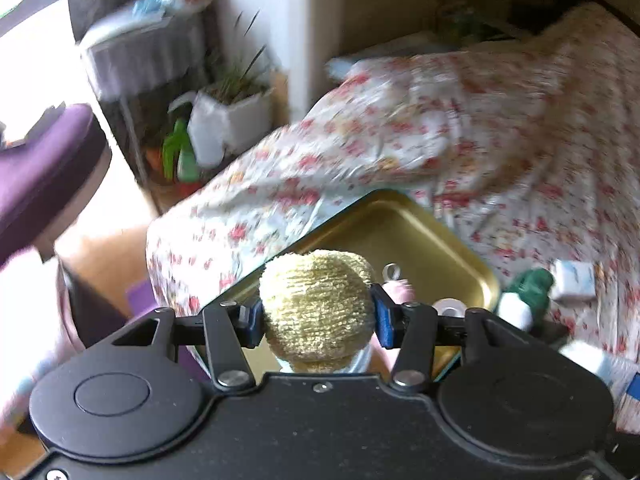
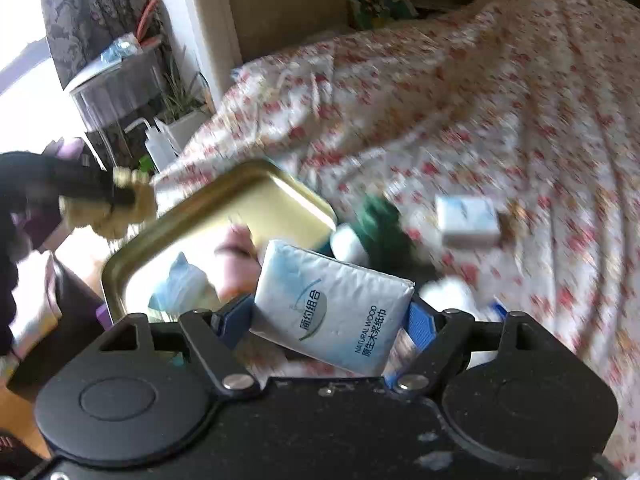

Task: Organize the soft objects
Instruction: 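Open both grippers to drop the scrubber ball and tissue pack into the tray, then move the right gripper to the white teddy bear on the blue box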

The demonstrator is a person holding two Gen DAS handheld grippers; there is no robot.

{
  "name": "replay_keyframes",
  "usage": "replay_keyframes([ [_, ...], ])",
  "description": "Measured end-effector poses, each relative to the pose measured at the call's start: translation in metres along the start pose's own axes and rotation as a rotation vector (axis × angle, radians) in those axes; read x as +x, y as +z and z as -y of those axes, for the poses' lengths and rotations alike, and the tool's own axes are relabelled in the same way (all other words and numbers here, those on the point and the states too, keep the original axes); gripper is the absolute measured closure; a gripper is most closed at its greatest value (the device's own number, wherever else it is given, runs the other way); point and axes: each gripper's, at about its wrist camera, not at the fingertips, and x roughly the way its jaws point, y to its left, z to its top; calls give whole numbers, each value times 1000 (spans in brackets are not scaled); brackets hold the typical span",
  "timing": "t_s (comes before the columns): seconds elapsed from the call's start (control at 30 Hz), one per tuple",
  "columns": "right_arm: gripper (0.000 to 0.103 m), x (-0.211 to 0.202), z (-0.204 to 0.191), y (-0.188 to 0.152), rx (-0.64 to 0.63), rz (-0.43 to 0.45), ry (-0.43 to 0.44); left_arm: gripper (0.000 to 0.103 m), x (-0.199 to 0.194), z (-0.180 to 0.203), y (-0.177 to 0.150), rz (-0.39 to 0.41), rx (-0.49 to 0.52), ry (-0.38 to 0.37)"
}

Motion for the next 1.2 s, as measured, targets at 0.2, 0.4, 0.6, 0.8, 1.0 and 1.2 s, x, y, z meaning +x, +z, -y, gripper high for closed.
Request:
replay_keyframes([
  [0.2,24,43,-18,48,42,14,10,53,30,-22,4,-86,-96,49],
  [0.4,24,85,-31,77,72,13,24,38,35,-26,7,-74,-133,68],
  [0.6,21,102,-39,93,101,39,49,35,36,-14,6,-78,-118,72],
  [0.8,20,97,-38,90,97,48,37,35,36,-11,7,-80,-116,70],
  [1.0,19,87,-22,77,94,34,-5,34,35,-9,6,-77,-112,83],
  [1.2,18,74,-11,54,60,19,-58,33,33,-1,3,-71,-79,91],
])
